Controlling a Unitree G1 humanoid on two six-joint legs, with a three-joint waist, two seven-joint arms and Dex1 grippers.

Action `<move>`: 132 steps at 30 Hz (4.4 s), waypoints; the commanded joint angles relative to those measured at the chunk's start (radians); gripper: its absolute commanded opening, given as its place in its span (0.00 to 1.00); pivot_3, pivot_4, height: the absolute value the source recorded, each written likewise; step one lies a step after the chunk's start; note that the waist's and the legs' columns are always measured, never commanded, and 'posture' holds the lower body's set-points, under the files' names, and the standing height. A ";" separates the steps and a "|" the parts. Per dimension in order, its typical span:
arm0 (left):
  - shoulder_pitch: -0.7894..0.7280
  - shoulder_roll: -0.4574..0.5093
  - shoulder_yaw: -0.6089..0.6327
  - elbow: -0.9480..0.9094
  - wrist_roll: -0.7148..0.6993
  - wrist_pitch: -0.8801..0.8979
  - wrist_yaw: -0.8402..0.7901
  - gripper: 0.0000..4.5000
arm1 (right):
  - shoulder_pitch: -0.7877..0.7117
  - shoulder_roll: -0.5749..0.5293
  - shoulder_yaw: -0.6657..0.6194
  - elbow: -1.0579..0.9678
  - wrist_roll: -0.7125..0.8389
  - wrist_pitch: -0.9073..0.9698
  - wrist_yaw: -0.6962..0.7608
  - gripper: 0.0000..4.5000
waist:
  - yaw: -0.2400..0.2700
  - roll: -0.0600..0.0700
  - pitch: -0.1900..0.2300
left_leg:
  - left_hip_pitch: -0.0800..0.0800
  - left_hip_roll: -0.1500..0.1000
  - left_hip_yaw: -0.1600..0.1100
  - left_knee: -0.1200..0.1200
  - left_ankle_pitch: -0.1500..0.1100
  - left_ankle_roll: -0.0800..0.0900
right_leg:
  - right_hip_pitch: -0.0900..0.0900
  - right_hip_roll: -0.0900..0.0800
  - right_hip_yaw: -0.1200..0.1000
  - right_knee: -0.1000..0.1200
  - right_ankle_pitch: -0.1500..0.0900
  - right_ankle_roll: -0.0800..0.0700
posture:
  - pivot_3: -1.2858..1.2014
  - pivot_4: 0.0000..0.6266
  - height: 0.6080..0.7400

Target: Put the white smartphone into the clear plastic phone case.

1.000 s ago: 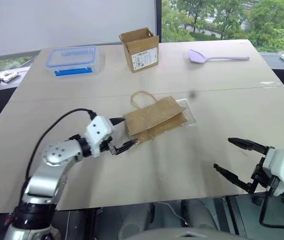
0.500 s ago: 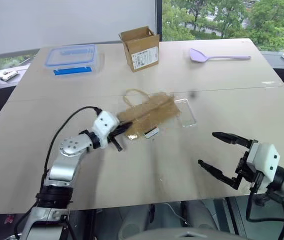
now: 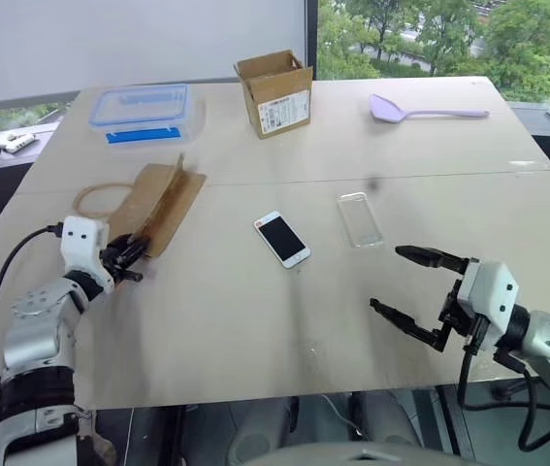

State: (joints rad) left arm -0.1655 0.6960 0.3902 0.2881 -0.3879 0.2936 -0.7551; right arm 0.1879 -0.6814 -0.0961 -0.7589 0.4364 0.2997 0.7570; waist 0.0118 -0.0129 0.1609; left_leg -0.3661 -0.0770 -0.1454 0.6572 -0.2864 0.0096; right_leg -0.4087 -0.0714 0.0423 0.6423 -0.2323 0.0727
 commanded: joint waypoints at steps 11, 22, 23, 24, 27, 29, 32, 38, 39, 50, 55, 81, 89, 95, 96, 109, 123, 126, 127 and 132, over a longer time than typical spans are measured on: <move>-0.023 0.035 -0.189 -0.548 -0.273 0.410 -0.151 1.00 | -0.068 -0.011 0.050 -0.026 -0.077 0.181 -0.134 1.00 | -0.010 0.000 0.000 | -0.001 0.000 0.001 -0.001 0.000 0.000 | -0.001 0.000 0.001 0.000 0.000 0.000 | 0.52 0.24 1.00; -0.508 -0.092 -0.641 -0.299 -0.009 0.231 -0.324 1.00 | -0.019 0.011 0.035 -0.052 -0.072 0.200 -0.145 1.00 | 0.003 0.000 0.000 | -0.002 -0.003 0.001 -0.001 0.001 0.000 | -0.003 0.000 0.001 0.000 0.000 0.000 | 0.52 0.24 1.00; -0.573 -0.126 -0.688 -0.201 0.042 0.171 -0.356 1.00 | -0.006 0.011 0.026 -0.055 -0.083 0.191 -0.150 1.00 | 0.001 0.000 0.000 | -0.003 -0.003 0.001 -0.001 0.001 0.000 | -0.003 0.000 0.001 0.000 0.000 0.000 | 0.52 0.24 1.00; -0.630 -0.159 -0.729 -0.104 0.092 0.119 -0.376 1.00 | 0.004 0.012 0.020 -0.058 -0.092 0.188 -0.158 1.00 | 0.002 0.000 0.000 | -0.003 -0.004 0.001 -0.001 0.001 0.000 | -0.003 0.000 0.001 0.000 0.000 0.000 | 0.52 0.24 1.00; -0.782 -0.269 -0.791 0.191 0.199 0.062 -0.372 1.00 | 0.033 0.025 0.009 -0.080 -0.124 0.194 -0.201 1.00 | -0.004 -0.001 0.000 | -0.003 -0.006 0.001 0.000 0.001 0.000 | -0.003 0.001 0.001 0.000 0.000 0.000 | 0.52 0.24 1.00; -0.871 -0.361 -0.766 0.345 0.225 0.147 -0.265 1.00 | 0.061 0.039 0.000 -0.102 -0.148 0.203 -0.237 1.00 | -0.007 -0.001 0.001 | -0.004 -0.006 0.001 0.000 0.001 0.000 | -0.004 0.001 0.001 0.000 0.000 0.000 | 0.52 0.24 1.00; -0.959 -0.451 -0.706 0.439 0.226 0.362 -0.134 1.00 | 0.103 0.059 0.005 -0.145 -0.174 0.212 -0.280 1.00 | -0.014 -0.001 0.001 | -0.010 -0.007 -0.001 0.004 0.000 0.000 | -0.008 0.001 -0.001 0.001 -0.001 0.001 | 0.52 0.24 1.00; -0.995 -0.577 -0.567 0.314 0.231 0.805 0.171 1.00 | 0.168 0.101 0.041 -0.209 -0.225 0.222 -0.338 1.00 | -0.026 -0.001 0.001 | -0.017 -0.007 -0.002 0.012 -0.001 0.002 | -0.014 -0.001 0.000 0.007 -0.001 0.003 | 0.52 0.24 1.00; -0.998 -0.599 -0.534 0.305 0.230 0.864 0.222 1.00 | 0.168 0.104 0.048 -0.212 -0.231 0.223 -0.343 1.00 | -0.025 -0.002 0.001 | -0.017 -0.007 -0.002 0.012 -0.001 0.002 | -0.014 -0.001 0.000 0.008 -0.002 0.004 | 0.52 0.24 1.00; -0.865 -0.614 -0.565 0.061 0.229 0.808 0.268 1.00 | 0.117 0.100 0.043 -0.195 -0.227 0.245 -0.321 1.00 | -0.027 -0.001 0.001 | -0.012 -0.006 0.000 0.014 0.001 -0.001 | -0.013 0.000 0.003 0.018 -0.002 0.004 | 0.52 0.24 1.00; -0.855 -0.384 -0.710 0.127 0.275 0.262 -0.201 1.00 | 0.096 0.098 0.045 -0.194 -0.223 0.254 -0.316 1.00 | -0.023 -0.001 0.001 | -0.013 -0.006 0.001 0.014 0.001 -0.002 | -0.014 -0.001 0.003 0.018 -0.002 0.003 | 0.52 0.24 1.00; -1.162 -0.536 -0.896 1.086 0.805 -0.731 -0.382 0.18 | 0.357 0.117 0.041 -0.288 -0.313 0.139 -0.390 1.00 | -0.024 -0.004 0.001 | -0.009 -0.009 -0.002 0.022 -0.003 0.008 | -0.003 0.000 -0.001 0.017 -0.005 0.012 | 0.52 0.24 1.00; -1.157 -0.498 -0.776 1.068 0.729 -0.753 -0.500 0.01 | 0.310 0.113 0.064 -0.288 -0.313 0.160 -0.391 1.00 | -0.029 -0.004 0.001 | -0.005 -0.008 -0.001 0.025 -0.004 0.008 | 0.001 0.000 0.000 0.019 -0.005 0.012 | 0.52 0.24 1.00; -1.205 -0.449 -0.590 0.992 0.540 -0.691 -0.755 0.01 | 0.283 0.112 0.063 -0.282 -0.302 0.185 -0.365 1.00 | -0.026 -0.004 0.001 | -0.014 -0.009 -0.002 0.026 -0.002 0.004 | -0.006 0.000 0.000 0.019 -0.002 0.008 | 0.52 0.24 1.00; -1.203 -0.441 -0.573 0.977 0.521 -0.675 -0.782 0.01 | 0.270 0.114 0.063 -0.275 -0.298 0.188 -0.359 1.00 | -0.026 -0.004 0.001 | -0.014 -0.009 -0.002 0.026 -0.002 0.005 | -0.007 0.000 0.000 0.018 -0.002 0.008 | 0.52 0.24 1.00; -1.110 -0.505 -0.664 0.971 0.642 -0.802 -0.560 0.49 | 0.196 0.099 0.050 -0.235 -0.280 0.194 -0.303 1.00 | -0.020 -0.004 0.001 | -0.014 -0.010 -0.003 0.027 -0.003 0.006 | -0.006 -0.001 0.000 0.018 -0.002 0.008 | 0.52 0.24 1.00; -1.170 -0.562 -0.916 1.085 0.963 -0.727 -0.187 0.22 | 0.362 0.117 0.043 -0.288 -0.315 0.109 -0.355 1.00 | -0.023 -0.005 0.001 | -0.002 -0.009 -0.001 0.027 -0.005 0.011 | 0.005 -0.001 0.001 0.018 -0.005 0.015 | 0.52 0.24 1.00; -1.174 -0.539 -0.915 1.091 0.970 -0.713 -0.189 0.00 | 0.377 0.115 0.050 -0.288 -0.321 0.092 -0.366 1.00 | -0.032 -0.005 0.001 | 0.007 -0.007 0.000 0.026 -0.006 0.011 | 0.013 0.000 0.001 0.018 -0.005 0.015 | 0.52 0.24 1.00; -1.175 -0.534 -0.915 1.092 0.971 -0.709 -0.187 0.00 | 0.381 0.114 0.053 -0.288 -0.323 0.088 -0.368 1.00 | -0.034 -0.005 0.001 | 0.006 -0.007 0.000 0.026 -0.006 0.011 | 0.013 0.000 0.001 0.018 -0.005 0.015 | 0.52 0.24 1.00; -1.172 -0.532 -0.832 1.091 0.888 -0.682 -0.268 0.00 | 0.364 0.112 0.074 -0.288 -0.331 0.098 -0.376 1.00 | -0.041 -0.005 0.001 | 0.005 -0.007 0.000 0.026 -0.006 0.011 | 0.011 0.000 0.001 0.017 -0.005 0.015 | 0.52 0.24 1.00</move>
State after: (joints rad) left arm -1.3308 0.1368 -0.4742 1.3649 0.5247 -0.4169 -0.9817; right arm 0.5585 -0.5643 -0.0234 -1.0049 0.1105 0.4098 0.3875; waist -0.0287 -0.0180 0.1621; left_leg -0.3617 -0.0837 -0.1451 0.6828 -0.2920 0.0203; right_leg -0.3981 -0.0712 0.0434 0.6590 -0.2374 0.0881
